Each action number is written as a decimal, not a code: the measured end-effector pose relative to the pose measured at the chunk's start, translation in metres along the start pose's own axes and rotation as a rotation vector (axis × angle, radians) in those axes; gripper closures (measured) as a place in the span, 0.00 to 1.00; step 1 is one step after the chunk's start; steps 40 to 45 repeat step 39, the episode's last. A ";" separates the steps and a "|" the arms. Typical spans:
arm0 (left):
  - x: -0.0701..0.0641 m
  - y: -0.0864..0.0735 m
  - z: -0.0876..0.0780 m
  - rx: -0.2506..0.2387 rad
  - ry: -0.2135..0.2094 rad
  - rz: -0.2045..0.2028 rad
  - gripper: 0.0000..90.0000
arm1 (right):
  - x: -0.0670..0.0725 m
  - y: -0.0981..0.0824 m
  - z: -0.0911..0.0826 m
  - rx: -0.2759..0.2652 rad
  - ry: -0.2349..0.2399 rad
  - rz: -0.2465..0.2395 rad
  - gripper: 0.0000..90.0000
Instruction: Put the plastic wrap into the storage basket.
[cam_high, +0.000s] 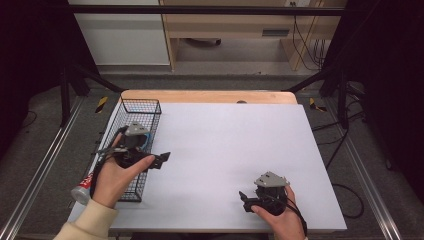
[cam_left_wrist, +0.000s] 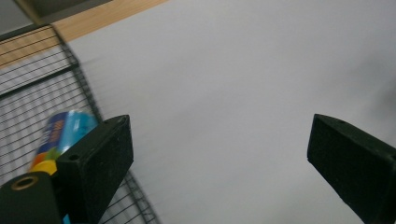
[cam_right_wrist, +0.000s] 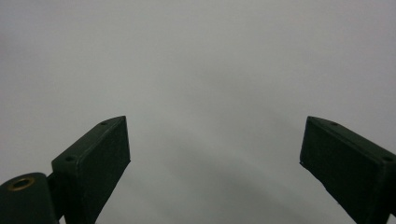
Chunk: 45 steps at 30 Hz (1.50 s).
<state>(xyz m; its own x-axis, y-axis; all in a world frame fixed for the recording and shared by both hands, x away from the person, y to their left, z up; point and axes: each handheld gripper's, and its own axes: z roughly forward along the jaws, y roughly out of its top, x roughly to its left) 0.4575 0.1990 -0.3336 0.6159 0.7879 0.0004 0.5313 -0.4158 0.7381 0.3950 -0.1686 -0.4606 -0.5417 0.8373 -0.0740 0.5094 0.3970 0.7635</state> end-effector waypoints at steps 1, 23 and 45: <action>-0.006 -0.001 0.002 -0.001 -0.012 0.014 0.08 | -0.001 0.000 0.000 0.001 -0.005 0.000 0.10; -0.081 -0.050 0.096 -0.005 -0.054 0.159 0.08 | -0.001 -0.003 0.004 0.025 -0.053 -0.016 0.08; -0.069 -0.086 0.102 -0.070 -0.013 0.111 0.06 | 0.002 -0.001 0.003 0.016 -0.034 -0.024 0.09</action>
